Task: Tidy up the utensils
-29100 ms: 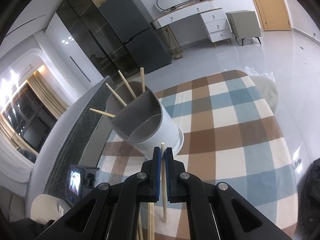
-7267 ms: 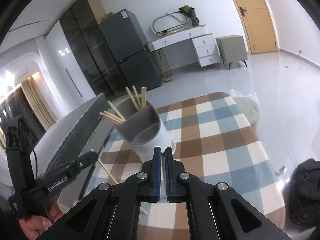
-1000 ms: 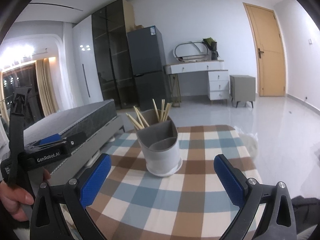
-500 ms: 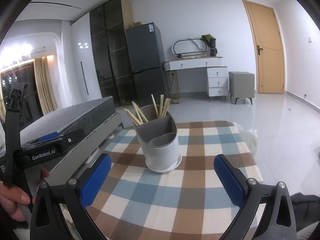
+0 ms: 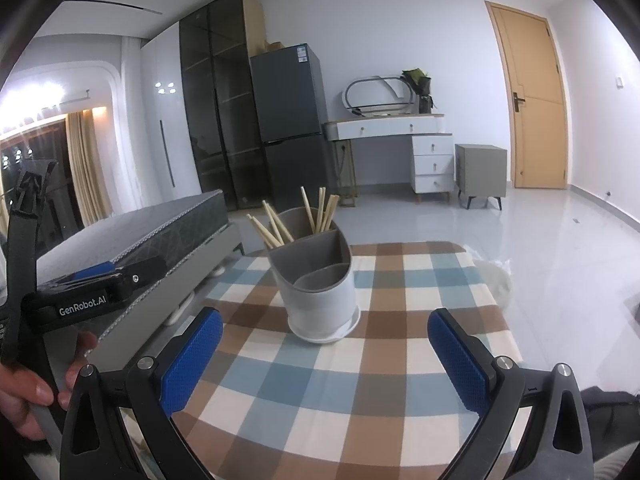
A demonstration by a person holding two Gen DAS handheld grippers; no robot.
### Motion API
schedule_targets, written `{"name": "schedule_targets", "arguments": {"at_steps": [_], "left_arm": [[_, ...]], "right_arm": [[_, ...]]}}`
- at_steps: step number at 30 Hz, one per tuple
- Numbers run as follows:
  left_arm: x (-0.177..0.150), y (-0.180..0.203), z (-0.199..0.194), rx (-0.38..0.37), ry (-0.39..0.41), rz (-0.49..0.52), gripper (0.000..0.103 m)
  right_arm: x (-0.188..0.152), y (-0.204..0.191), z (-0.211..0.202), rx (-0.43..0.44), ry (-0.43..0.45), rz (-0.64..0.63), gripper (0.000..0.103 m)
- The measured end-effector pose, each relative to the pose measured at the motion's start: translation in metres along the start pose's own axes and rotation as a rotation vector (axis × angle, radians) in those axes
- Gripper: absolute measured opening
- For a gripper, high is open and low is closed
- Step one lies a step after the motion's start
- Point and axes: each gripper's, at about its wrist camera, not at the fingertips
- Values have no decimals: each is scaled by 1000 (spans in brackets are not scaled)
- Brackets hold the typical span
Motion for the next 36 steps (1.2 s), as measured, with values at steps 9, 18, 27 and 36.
{"name": "schedule_targets", "arguments": {"at_steps": [9, 18, 27, 36], "left_arm": [[0, 0, 0, 10, -2, -2, 101], [0, -1, 0, 10, 0, -9, 101], [-1, -2, 2, 51, 4, -6, 101], [0, -1, 0, 47, 20, 0, 101]], "right_arm": [[0, 0, 0, -2, -1, 0, 103], [-1, -2, -1, -5, 1, -4, 103], [-1, -3, -3, -14, 8, -8, 103], [-1, -3, -5, -15, 6, -8, 103]]}}
Point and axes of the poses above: each gripper's, at about its wrist camera, not at the fingertips, and z roughly the way its jaws point, y to its right, x to its top, and after that the axes turned 11 degrees about y, right-handed
